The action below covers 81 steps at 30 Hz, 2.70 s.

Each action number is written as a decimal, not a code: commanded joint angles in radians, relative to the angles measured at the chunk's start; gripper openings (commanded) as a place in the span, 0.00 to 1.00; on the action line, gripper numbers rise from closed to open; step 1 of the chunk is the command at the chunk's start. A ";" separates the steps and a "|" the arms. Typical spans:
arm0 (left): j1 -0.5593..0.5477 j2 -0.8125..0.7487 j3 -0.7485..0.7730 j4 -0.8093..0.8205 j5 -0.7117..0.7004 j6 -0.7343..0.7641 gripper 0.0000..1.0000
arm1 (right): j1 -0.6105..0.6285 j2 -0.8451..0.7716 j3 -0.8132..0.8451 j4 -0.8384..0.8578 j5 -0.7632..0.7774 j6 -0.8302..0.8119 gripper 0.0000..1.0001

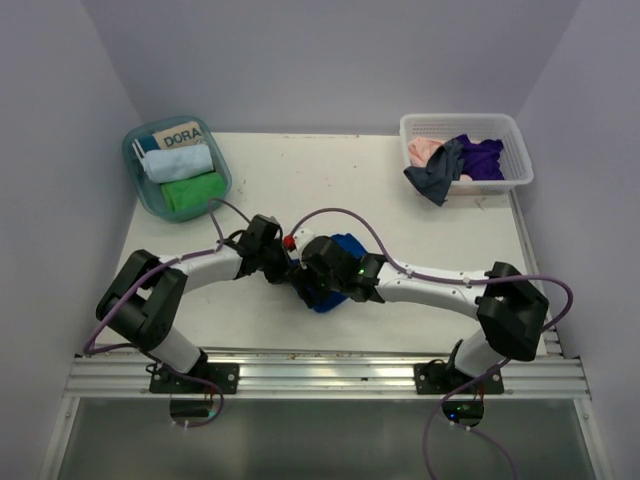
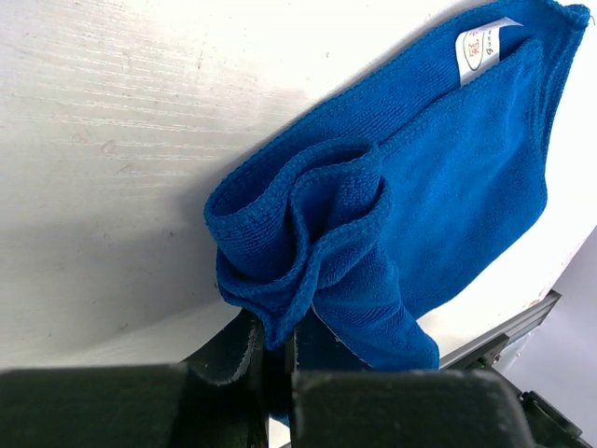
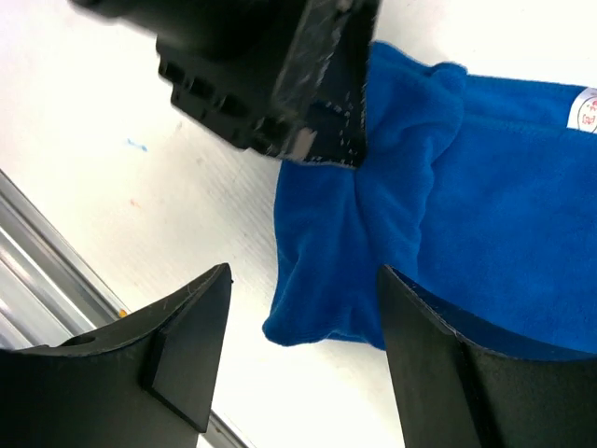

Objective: Roll the towels

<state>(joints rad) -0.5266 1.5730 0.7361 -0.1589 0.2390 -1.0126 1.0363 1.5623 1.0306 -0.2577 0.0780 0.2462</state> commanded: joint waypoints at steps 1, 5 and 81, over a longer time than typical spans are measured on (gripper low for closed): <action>-0.001 -0.010 0.014 -0.106 -0.021 0.003 0.00 | 0.053 0.036 0.042 -0.035 0.144 -0.064 0.68; -0.001 -0.018 0.019 -0.113 -0.023 -0.003 0.00 | 0.087 0.082 0.068 -0.037 0.192 -0.094 0.68; -0.018 0.051 0.074 0.217 0.126 0.117 0.35 | -0.363 0.119 -0.391 0.661 -0.639 0.455 0.00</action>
<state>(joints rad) -0.5358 1.5826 0.7807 0.0032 0.3634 -0.9230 0.6781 1.6878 0.6460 0.4313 -0.5682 0.7330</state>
